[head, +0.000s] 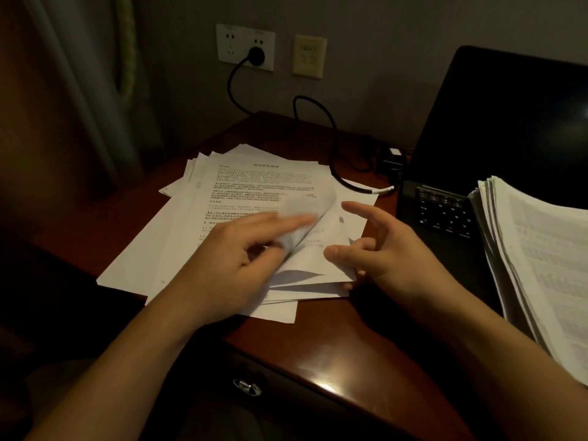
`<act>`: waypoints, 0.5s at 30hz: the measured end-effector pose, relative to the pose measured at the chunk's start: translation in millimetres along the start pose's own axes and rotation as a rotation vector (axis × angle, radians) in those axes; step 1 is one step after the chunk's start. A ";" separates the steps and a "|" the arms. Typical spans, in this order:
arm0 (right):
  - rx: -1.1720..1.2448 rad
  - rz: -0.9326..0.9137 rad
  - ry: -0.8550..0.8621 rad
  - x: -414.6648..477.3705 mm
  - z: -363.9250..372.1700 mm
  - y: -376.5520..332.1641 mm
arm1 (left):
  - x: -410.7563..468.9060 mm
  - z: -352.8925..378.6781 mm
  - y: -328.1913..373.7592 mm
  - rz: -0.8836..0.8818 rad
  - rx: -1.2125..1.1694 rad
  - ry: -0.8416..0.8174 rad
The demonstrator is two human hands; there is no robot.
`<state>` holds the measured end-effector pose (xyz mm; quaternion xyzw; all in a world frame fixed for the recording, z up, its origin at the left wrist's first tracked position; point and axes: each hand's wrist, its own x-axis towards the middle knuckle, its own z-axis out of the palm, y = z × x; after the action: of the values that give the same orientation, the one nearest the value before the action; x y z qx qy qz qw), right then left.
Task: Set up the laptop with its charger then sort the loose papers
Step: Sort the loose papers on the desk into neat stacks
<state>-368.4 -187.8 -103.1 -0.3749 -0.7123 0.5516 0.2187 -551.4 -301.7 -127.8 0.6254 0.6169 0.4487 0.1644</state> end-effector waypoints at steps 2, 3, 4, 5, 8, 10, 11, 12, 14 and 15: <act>-0.019 -0.033 0.031 1.1 3.3 2.7 | -1.2 1.1 -0.1 -0.010 0.003 -0.035; -0.023 -0.040 0.037 1.0 3.5 3.7 | -1.3 2.0 -0.9 -0.006 0.016 -0.024; -0.022 -0.038 0.035 1.6 2.3 4.0 | -1.3 2.8 -2.9 -0.001 0.019 0.003; -0.015 -0.021 0.022 1.2 -0.2 3.5 | -1.2 3.0 -3.6 0.005 0.011 0.032; 0.049 0.052 -0.049 0.4 -8.8 0.0 | -0.2 3.0 -1.3 -0.012 -0.054 0.049; 0.081 0.056 -0.056 0.8 -10.2 0.0 | -0.1 3.1 1.3 -0.002 -0.044 0.046; 0.087 0.042 -0.044 1.3 -9.0 0.3 | -0.1 2.7 2.4 0.014 -0.024 0.052; 0.091 0.022 -0.034 1.6 -7.3 1.1 | -0.2 2.0 3.3 0.029 -0.012 0.053; 0.127 -0.019 -0.018 2.1 -3.6 3.0 | -0.4 0.9 3.5 0.049 -0.009 0.017; 0.156 -0.039 -0.010 1.6 -2.2 3.4 | -0.4 1.2 3.8 0.047 0.003 -0.002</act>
<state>-366.8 -184.7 -105.9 -0.3401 -0.6753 0.6030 0.2545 -548.1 -302.3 -125.7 0.6406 0.6023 0.4508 0.1535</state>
